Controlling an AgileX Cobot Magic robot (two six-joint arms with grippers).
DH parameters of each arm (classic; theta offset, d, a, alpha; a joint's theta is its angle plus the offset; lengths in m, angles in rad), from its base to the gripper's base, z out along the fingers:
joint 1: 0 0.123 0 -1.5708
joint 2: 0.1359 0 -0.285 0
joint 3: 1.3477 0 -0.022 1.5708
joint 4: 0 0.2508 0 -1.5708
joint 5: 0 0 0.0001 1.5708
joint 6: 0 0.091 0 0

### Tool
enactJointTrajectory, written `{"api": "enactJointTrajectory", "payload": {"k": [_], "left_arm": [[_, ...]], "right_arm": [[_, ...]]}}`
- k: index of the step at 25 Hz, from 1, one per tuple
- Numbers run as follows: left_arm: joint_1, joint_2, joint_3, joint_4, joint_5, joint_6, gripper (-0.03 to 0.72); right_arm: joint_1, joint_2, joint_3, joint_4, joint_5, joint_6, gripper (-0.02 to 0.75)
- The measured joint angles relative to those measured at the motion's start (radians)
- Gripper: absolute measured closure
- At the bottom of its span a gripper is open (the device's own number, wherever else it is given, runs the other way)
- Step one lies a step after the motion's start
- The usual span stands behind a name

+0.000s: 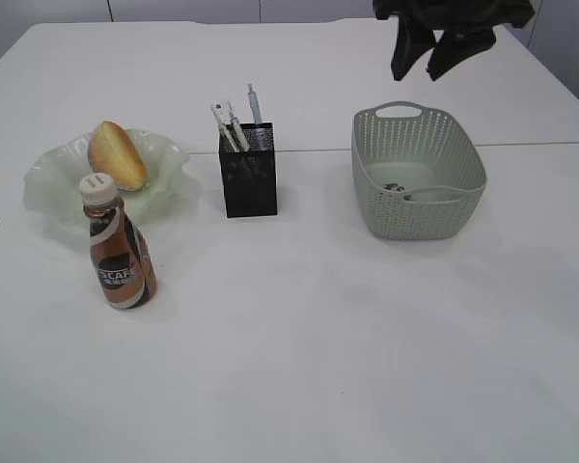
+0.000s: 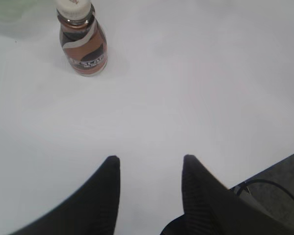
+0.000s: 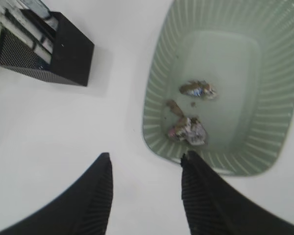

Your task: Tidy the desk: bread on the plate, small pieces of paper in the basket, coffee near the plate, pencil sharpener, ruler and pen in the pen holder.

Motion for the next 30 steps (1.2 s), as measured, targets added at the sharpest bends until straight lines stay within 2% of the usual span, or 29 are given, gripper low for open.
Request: {"api": "enactJointTrajectory", "payload": {"k": [5,10,13,22,30], "left_arm": [[0.000,-0.023,0.000,0.043,0.028,-0.024,0.380],[0.000,-0.096,0.000,0.232,0.099,-0.130,0.381],[0.000,-0.152,0.000,0.289,0.153,-0.168,0.381],[0.000,-0.370,0.000,0.302,0.228,-0.231,0.381],[0.000,-0.604,0.037,0.271,0.232,-0.233,0.381]], "right_arm": [[0.000,-0.176,0.242,-0.066,0.000,0.011,0.398],[0.000,-0.358,0.502,-0.074,0.000,-0.002,0.398],[0.000,-0.484,0.645,-0.085,0.000,-0.006,0.398],[0.000,-0.870,0.967,-0.125,0.000,-0.025,0.399],[0.000,-1.253,1.122,-0.132,0.006,-0.005,0.399]]}}
